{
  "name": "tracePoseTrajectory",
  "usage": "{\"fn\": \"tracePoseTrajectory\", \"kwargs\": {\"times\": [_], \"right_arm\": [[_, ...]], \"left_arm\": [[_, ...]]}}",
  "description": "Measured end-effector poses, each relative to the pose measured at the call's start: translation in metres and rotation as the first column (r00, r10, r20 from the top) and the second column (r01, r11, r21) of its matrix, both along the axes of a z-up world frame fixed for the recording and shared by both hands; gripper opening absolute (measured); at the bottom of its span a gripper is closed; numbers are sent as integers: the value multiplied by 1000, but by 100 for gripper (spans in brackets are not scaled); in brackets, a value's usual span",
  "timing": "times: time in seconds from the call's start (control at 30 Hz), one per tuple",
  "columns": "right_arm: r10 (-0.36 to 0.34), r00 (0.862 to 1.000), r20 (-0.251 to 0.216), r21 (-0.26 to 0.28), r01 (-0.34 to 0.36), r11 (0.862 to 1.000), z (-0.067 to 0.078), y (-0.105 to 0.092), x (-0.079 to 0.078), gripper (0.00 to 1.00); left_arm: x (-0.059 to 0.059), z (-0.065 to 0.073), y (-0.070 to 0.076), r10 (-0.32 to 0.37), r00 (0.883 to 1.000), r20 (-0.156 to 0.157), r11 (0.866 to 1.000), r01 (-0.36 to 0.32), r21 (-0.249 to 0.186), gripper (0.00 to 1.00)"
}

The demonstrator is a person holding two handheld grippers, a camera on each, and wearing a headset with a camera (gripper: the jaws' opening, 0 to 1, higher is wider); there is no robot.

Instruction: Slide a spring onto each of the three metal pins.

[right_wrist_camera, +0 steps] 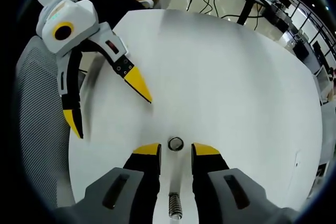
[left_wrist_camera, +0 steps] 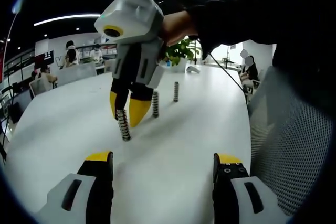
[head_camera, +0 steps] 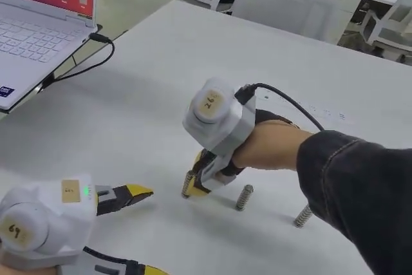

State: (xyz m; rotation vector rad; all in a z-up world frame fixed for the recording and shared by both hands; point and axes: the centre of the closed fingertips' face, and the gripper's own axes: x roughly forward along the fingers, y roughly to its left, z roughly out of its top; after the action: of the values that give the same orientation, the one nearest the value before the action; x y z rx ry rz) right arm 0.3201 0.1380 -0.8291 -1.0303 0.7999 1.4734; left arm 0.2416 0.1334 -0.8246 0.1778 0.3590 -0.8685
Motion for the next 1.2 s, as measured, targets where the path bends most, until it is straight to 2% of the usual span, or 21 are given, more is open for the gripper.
{"fn": "tracePoseTrajectory", "kwargs": {"times": [0.2, 0.43, 0.57, 0.9, 1.2], "right_arm": [[-15, 1000, 4, 8, 15, 1000, 5, -7, 0, 21], [-37, 999, -3, 15, 37, 999, 9, -17, -4, 10], [-42, 999, -2, 24, 42, 999, 11, -20, -5, 0], [-67, 998, 4, 41, 67, 997, 17, -32, -13, 0], [-94, 995, 11, 61, 93, 994, 20, -46, -26, 0]], "left_arm": [[1, 1, -3, -4, 1000, -1, 1000, 4, 0, 75], [1, 1, -4, -8, 1000, -1, 1000, 8, 4, 75], [1, 3, -4, -9, 1000, 4, 1000, 9, 5, 75], [1, 6, -6, -15, 1000, 11, 1000, 15, 13, 74], [-1, 5, -8, -22, 1000, 9, 1000, 22, 16, 73]]}}
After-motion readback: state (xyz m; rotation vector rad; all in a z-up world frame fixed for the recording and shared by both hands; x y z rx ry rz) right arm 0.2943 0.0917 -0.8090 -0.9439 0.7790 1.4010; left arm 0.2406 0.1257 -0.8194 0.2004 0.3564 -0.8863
